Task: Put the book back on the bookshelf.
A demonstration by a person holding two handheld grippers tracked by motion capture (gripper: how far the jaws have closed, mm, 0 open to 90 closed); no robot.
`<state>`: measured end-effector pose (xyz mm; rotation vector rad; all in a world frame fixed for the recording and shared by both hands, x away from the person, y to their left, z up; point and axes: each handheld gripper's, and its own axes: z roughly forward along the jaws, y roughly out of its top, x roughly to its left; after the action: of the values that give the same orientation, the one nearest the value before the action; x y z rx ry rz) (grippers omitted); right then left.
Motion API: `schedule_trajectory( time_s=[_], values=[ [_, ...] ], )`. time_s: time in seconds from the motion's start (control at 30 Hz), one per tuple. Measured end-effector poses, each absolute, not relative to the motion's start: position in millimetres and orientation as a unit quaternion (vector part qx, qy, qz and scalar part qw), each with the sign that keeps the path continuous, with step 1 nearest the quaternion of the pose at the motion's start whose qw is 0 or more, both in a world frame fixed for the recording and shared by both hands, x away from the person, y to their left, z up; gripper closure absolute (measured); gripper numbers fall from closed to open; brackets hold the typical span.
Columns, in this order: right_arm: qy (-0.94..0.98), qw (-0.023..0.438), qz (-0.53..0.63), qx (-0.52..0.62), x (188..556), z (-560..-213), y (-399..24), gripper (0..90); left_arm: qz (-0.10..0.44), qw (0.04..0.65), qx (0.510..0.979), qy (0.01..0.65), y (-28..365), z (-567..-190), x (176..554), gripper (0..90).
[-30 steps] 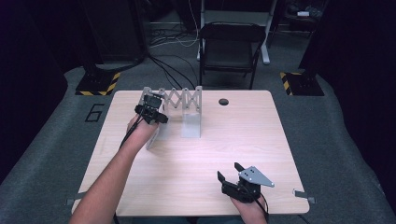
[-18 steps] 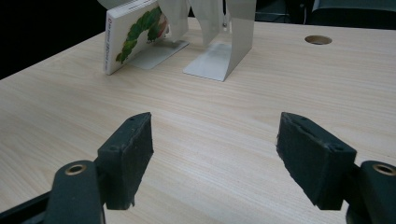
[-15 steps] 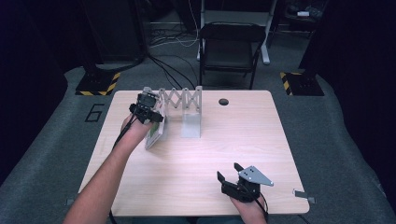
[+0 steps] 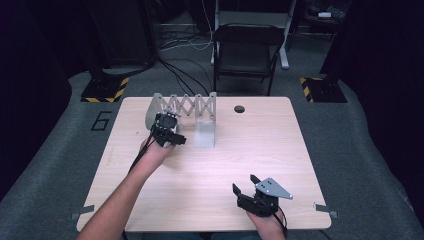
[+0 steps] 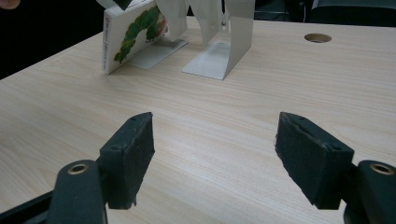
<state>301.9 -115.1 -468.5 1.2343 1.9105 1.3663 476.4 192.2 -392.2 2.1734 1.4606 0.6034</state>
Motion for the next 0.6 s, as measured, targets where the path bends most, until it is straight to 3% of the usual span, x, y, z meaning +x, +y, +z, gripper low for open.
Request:
schedule_trajectory(
  time_s=[0.13,0.27,0.37,0.5,0.6],
  values=[
    [0.7,0.24,0.498,0.451,301.8,-468.7,-114.3,28.3,0.215,0.254,0.757,0.563,204.2,-402.4,461.4,33.0],
    [0.702,0.237,0.498,0.45,302.8,-469.4,-113.3,28.7,0.253,0.263,0.742,0.562,204.2,-411.2,455.6,36.3],
    [0.702,0.234,0.499,0.451,303.6,-470.1,-112.5,28.7,0.273,0.251,0.738,0.563,199.4,-417.9,457.4,44.3],
    [0.699,0.231,0.501,0.454,303.9,-469.8,-113.4,28.8,0.256,0.256,0.73,0.579,198.0,-418.7,458.5,61.9],
    [0.699,0.231,0.501,0.455,304.7,-470.1,-115.2,28.8,0.247,0.259,0.724,0.59,201.5,-416.3,458.8,64.2]
  ],
)
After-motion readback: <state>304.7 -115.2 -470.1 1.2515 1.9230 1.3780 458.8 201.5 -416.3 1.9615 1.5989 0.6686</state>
